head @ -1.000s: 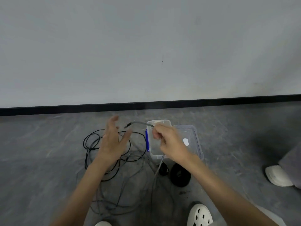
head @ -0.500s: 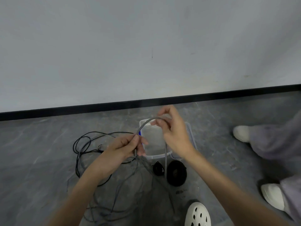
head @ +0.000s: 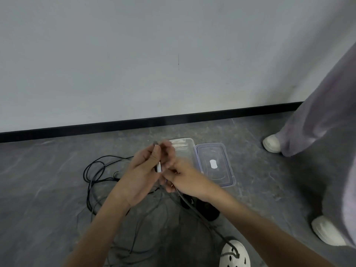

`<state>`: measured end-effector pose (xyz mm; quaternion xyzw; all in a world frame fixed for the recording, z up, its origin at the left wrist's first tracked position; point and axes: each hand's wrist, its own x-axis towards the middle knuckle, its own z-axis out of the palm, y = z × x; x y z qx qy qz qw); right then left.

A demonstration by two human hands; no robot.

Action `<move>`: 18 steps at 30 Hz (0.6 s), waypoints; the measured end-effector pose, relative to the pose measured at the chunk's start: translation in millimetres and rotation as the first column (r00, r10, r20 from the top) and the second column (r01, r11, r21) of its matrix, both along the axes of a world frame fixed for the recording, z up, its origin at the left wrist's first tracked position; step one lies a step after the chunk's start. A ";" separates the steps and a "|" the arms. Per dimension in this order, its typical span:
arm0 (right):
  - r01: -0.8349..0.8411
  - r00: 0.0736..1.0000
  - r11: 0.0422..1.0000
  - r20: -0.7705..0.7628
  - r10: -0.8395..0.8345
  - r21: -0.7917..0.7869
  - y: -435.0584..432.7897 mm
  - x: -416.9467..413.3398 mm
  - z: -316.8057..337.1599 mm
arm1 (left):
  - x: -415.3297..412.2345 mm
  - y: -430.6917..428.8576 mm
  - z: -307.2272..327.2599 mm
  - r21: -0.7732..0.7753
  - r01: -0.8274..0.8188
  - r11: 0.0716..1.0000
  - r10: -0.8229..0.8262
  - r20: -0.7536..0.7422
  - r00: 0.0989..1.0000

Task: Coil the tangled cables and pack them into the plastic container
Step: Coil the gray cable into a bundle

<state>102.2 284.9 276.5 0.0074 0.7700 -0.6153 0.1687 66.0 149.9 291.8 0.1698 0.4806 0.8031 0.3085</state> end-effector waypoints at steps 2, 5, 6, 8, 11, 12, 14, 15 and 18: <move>-0.043 0.999 0.999 -0.006 0.043 -0.010 -3.7 2.2 3.4 | -1.1 -0.7 -3.0 0.000 -0.087 0.996 0.087 -0.040 0.995; -0.083 0.996 0.996 -0.021 0.084 0.017 -6.2 4.6 2.9 | -1.9 0.6 -6.1 -0.138 -0.220 0.966 0.182 -0.246 0.952; -0.088 0.996 0.996 -0.017 0.088 0.023 -5.7 4.9 2.5 | -2.5 0.9 -7.6 -0.191 -0.263 0.946 0.192 -0.326 0.926; -0.090 0.996 0.996 0.003 0.090 0.022 -3.2 4.5 2.6 | -4.4 1.6 -11.4 -0.226 -0.319 0.921 0.208 -0.409 0.889; -0.126 0.992 0.991 0.037 0.124 0.037 1.9 4.1 8.2 | -5.0 3.7 -15.2 -0.274 -0.368 0.888 0.204 -0.483 0.852; -0.149 0.987 0.988 0.065 0.146 0.034 3.2 4.6 10.8 | -5.3 4.0 -16.1 -0.294 -0.397 0.869 0.211 -0.506 0.836; -0.213 0.967 0.977 0.142 0.210 0.007 5.0 7.3 16.0 | -9.0 1.4 -17.8 -0.329 -0.499 0.802 0.245 -0.580 0.777; -0.248 0.955 0.969 0.167 0.244 -0.001 5.1 9.4 18.4 | -12.2 -1.4 -18.5 -0.345 -0.555 0.757 0.256 -0.626 0.737; -0.259 0.959 0.965 0.127 0.254 0.033 8.6 11.3 23.2 | -20.6 -10.6 -21.3 -0.439 -0.608 0.662 0.178 -0.695 0.696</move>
